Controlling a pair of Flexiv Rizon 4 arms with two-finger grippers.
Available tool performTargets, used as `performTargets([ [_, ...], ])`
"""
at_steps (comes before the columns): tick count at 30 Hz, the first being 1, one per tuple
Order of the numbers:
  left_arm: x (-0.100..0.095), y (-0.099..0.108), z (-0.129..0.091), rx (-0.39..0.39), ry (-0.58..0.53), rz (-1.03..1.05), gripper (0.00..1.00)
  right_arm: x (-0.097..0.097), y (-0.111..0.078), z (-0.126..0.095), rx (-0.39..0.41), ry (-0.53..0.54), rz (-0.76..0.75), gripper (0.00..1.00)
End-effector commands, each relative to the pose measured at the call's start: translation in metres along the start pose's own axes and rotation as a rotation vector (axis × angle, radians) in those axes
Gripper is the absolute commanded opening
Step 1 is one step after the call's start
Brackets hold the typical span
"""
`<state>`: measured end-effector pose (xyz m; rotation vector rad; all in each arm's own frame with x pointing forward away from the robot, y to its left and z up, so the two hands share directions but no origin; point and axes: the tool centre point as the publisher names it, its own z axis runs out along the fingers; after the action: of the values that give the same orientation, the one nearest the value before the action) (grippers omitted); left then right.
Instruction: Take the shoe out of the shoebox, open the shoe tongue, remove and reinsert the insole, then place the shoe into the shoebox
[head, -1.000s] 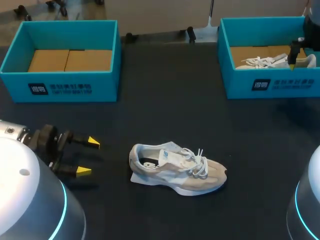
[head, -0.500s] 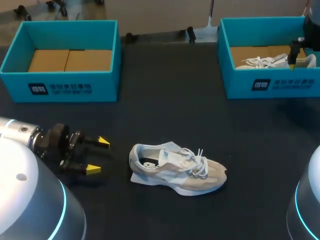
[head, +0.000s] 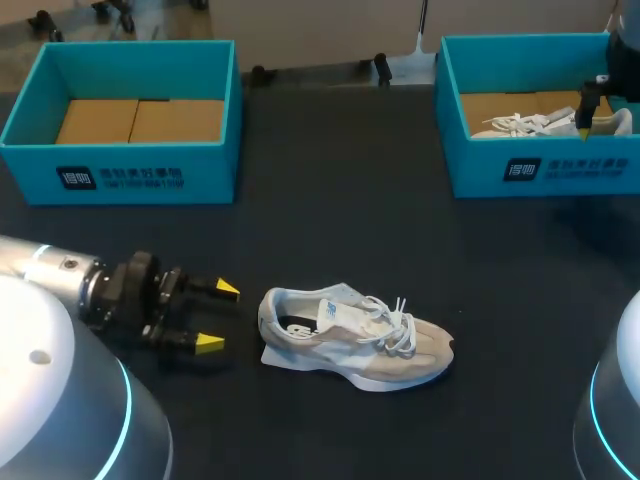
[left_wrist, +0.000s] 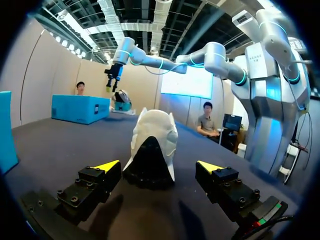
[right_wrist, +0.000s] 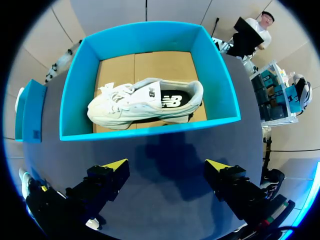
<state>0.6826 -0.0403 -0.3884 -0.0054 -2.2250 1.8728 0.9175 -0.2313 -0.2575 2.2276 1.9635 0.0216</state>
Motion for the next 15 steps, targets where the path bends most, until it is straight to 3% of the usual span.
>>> performTargets([
  [1, -0.0013, -0.0046, 0.0118, 0.006, -0.017, 0.002, 1.0, -0.0001, -0.0011, -0.0002, -0.002, 0.001, 0.001, 1.0],
  [15, -0.0065, 0.0022, 0.0209, -0.004, -0.014, 0.0, 1.0, -0.0001, -0.0011, -0.0002, -0.002, 0.001, 0.001, 1.0],
])
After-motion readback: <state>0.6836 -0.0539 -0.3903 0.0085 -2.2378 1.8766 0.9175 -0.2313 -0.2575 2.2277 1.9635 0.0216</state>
